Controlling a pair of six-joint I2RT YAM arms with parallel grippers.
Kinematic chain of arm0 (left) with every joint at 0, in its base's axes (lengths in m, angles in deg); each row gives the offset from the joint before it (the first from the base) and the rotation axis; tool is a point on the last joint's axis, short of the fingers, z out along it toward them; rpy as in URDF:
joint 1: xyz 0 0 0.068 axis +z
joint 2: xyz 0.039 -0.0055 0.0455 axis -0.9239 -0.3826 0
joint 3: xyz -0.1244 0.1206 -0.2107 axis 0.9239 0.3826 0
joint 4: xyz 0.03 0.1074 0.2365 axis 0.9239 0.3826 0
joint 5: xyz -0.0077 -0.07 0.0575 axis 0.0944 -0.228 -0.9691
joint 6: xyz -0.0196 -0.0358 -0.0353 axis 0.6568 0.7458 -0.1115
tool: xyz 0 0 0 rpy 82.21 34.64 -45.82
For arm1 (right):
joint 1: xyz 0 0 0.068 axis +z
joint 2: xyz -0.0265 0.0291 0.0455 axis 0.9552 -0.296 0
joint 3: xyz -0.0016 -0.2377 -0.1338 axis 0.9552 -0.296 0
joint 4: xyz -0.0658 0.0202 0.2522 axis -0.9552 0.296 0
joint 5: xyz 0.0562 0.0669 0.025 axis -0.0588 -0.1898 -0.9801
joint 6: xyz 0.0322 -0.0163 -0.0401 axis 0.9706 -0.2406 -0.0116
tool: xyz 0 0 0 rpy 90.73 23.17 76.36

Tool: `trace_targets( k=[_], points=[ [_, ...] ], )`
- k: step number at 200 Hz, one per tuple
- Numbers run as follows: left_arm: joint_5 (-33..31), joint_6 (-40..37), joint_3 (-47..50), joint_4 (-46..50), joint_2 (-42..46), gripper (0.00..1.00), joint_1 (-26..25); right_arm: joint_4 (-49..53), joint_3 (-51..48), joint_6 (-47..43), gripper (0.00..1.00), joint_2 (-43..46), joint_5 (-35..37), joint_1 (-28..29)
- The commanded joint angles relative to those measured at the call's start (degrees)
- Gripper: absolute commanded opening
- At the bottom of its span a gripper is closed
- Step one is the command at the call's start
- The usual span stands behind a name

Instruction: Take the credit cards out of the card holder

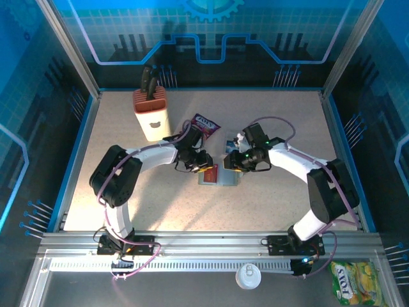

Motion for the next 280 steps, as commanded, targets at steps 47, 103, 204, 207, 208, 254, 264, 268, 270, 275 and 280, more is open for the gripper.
trace_targets(
  k=[47,103,204,207,208,254,264,268,270,275,280],
  points=[
    [-2.4,-1.7,4.3,1.9,3.1,0.29,0.4,-1.0,2.4,1.8,0.39,-3.1,-1.1,2.9],
    [-0.5,0.5,6.7,-1.4,3.6,0.29,0.4,-1.1,2.5,2.0,0.39,-3.5,-1.4,3.5],
    [-1.7,0.2,4.7,0.3,5.6,0.28,0.2,-4.5,2.3,3.4,0.38,-5.8,-3.6,4.1],
    [-1.6,0.3,4.6,0.2,5.7,0.28,0.2,-4.6,2.3,3.4,0.38,-6.0,-3.7,4.1],
    [-1.5,0.3,4.6,0.2,5.7,0.27,0.2,-4.7,2.3,3.4,0.38,-6.0,-3.8,4.1],
    [-0.4,1.2,5.2,-1.3,5.5,0.16,0.1,-6.0,3.0,3.6,0.38,-7.8,-4.9,4.1],
    [-0.4,1.2,5.2,-1.6,5.1,0.13,0.1,-6.1,3.1,3.6,0.38,-8.2,-5.0,4.1],
    [-0.4,1.2,5.1,-1.6,4.9,0.12,0.2,-6.2,3.2,3.5,0.38,-8.3,-5.0,4.1],
    [-0.4,1.3,5.1,-1.6,4.8,0.11,0.2,-6.2,3.3,3.5,0.38,-8.4,-5.1,4.1],
    [-0.3,1.2,5.1,-1.7,4.5,0.1,0.1,-6.3,3.3,3.5,0.38,-8.6,-5.1,4.1],
    [-0.1,1.3,5.1,-1.9,4.4,0.08,0.1,-6.4,3.3,3.5,0.38,-8.8,-5.2,4.1]
  ],
)
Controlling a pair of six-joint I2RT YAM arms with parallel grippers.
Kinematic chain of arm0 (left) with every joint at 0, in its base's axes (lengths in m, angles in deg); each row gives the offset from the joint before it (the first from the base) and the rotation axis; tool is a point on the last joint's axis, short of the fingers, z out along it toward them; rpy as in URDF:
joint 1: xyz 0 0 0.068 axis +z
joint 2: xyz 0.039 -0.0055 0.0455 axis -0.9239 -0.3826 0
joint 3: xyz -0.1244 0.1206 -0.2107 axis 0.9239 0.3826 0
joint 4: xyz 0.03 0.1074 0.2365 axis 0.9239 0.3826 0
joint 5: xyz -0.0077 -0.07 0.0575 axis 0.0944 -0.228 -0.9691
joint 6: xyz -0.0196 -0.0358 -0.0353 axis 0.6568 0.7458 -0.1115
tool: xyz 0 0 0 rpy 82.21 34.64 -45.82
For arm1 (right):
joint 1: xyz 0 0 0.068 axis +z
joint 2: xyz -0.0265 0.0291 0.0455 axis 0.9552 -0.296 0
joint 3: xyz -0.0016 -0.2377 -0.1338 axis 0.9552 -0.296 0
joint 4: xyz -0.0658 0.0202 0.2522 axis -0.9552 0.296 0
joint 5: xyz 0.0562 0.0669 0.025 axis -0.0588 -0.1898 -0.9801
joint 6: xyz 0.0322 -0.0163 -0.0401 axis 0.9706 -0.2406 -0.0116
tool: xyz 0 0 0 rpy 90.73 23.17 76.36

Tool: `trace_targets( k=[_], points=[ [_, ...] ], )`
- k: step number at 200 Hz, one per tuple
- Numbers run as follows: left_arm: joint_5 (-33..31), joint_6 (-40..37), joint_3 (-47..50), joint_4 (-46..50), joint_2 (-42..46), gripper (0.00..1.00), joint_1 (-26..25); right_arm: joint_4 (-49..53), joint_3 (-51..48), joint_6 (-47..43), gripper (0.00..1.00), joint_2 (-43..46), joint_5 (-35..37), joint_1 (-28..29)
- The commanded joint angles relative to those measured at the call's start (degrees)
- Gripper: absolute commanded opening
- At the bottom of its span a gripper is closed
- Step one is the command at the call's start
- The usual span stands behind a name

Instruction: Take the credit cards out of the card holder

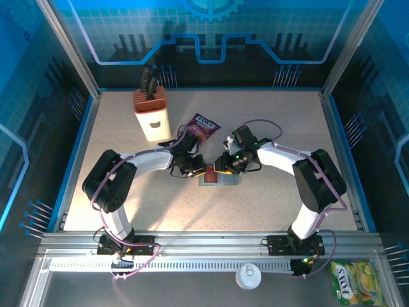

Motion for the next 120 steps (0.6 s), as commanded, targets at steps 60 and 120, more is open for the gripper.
trace_targets(
  k=[60,120],
  points=[
    [-0.1,0.1,-0.5,0.2,-1.0,0.01,0.1,-2.4,2.2,0.8,0.38,-3.7,-2.5,0.8],
    [-1.2,0.0,0.2,0.6,-2.2,0.0,0.1,-3.1,2.9,1.0,0.37,-5.4,-3.3,0.8]
  ],
)
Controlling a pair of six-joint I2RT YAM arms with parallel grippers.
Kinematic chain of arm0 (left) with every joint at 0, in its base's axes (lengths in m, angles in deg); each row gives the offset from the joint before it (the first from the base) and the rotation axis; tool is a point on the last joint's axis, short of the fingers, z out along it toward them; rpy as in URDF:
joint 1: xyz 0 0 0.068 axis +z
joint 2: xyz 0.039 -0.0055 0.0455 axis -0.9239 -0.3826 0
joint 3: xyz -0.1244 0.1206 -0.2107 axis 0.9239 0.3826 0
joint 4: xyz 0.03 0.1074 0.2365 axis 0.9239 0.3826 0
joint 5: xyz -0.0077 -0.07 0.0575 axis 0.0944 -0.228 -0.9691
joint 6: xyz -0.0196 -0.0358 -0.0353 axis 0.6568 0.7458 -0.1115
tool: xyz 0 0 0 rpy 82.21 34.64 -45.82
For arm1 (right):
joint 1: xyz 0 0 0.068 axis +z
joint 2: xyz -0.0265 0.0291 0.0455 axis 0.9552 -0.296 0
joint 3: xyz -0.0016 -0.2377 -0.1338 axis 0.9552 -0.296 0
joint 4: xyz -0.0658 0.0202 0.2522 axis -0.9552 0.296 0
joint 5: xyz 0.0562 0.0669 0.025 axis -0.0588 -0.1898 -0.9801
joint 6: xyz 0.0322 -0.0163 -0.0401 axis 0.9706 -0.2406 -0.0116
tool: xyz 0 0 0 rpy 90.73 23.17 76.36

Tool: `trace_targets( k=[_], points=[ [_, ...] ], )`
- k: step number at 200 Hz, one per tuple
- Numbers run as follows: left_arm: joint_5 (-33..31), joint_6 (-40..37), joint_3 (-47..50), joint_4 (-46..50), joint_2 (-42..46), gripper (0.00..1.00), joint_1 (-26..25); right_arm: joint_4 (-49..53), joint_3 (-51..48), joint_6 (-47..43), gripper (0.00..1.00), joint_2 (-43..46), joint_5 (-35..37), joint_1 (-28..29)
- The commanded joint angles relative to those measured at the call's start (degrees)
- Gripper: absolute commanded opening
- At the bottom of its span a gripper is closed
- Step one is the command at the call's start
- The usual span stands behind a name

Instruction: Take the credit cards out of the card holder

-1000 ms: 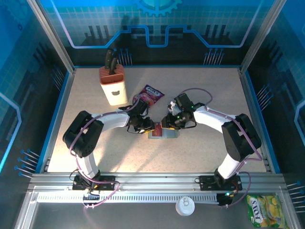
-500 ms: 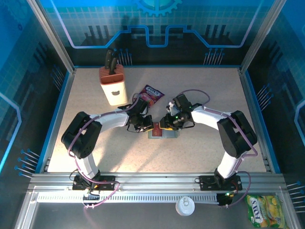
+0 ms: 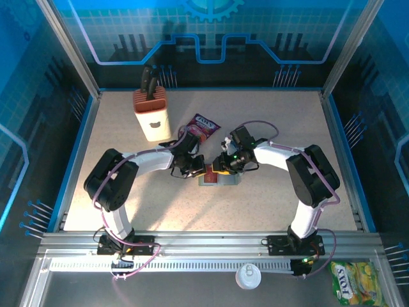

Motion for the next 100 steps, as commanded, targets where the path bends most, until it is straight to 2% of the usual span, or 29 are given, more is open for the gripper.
trace_targets(
  k=[1,100],
  points=[
    [-1.3,-0.1,0.2,1.1,-1.0,0.0,0.1,-0.8,1.7,0.5,0.37,-1.3,-1.4,0.8],
    [-2.0,-0.5,0.3,2.2,-1.8,0.0,0.1,-2.1,2.7,0.8,0.35,-4.1,-2.6,0.8]
  ],
)
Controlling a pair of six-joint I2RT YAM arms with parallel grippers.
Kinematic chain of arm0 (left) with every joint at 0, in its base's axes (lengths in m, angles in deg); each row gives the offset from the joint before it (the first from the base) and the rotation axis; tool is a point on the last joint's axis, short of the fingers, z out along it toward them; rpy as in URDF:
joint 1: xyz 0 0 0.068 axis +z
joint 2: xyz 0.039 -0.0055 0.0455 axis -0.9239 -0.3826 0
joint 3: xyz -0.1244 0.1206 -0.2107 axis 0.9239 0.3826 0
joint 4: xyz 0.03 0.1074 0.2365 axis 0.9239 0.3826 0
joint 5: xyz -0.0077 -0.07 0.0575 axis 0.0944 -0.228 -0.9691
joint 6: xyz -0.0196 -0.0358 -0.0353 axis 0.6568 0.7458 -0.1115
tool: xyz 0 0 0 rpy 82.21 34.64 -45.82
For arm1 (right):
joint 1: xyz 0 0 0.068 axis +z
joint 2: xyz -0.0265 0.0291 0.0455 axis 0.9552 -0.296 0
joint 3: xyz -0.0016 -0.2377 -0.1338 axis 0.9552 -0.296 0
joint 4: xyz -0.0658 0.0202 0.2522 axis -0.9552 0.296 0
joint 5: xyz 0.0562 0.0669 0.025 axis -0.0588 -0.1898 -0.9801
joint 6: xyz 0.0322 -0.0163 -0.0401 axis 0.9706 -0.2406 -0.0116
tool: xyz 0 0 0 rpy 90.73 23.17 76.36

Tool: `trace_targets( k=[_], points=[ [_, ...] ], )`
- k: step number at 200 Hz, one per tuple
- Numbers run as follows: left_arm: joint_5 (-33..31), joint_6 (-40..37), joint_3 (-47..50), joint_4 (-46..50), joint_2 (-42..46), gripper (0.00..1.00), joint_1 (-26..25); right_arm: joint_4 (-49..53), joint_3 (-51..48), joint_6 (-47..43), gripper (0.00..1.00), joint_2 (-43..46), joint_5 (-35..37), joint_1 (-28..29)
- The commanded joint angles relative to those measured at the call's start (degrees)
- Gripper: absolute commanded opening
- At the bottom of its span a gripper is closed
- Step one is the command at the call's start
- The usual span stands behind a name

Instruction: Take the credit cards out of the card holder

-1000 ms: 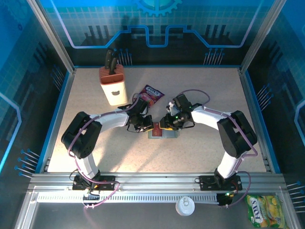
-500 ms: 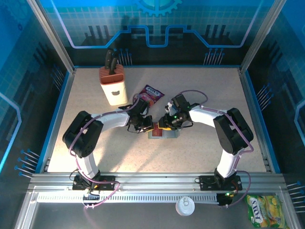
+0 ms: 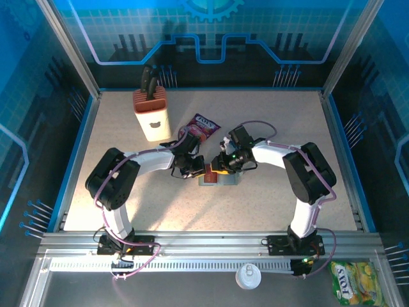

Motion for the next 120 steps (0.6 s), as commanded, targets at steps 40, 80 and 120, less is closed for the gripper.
trace_targets(
  k=[40,80,120],
  points=[
    [-1.3,-0.3,0.4,2.2,-0.9,0.0,0.1,-1.4,1.3,0.7,0.34,-2.7,-2.1,0.9],
    [-1.3,-0.5,0.1,2.4,-0.9,0.0,0.1,-0.5,0.8,0.3,0.34,-3.1,-0.6,0.9],
    [-1.4,-0.7,0.0,2.7,-0.8,0.0,0.2,2.3,1.1,-1.0,0.34,-3.1,2.2,0.9]
  ],
)
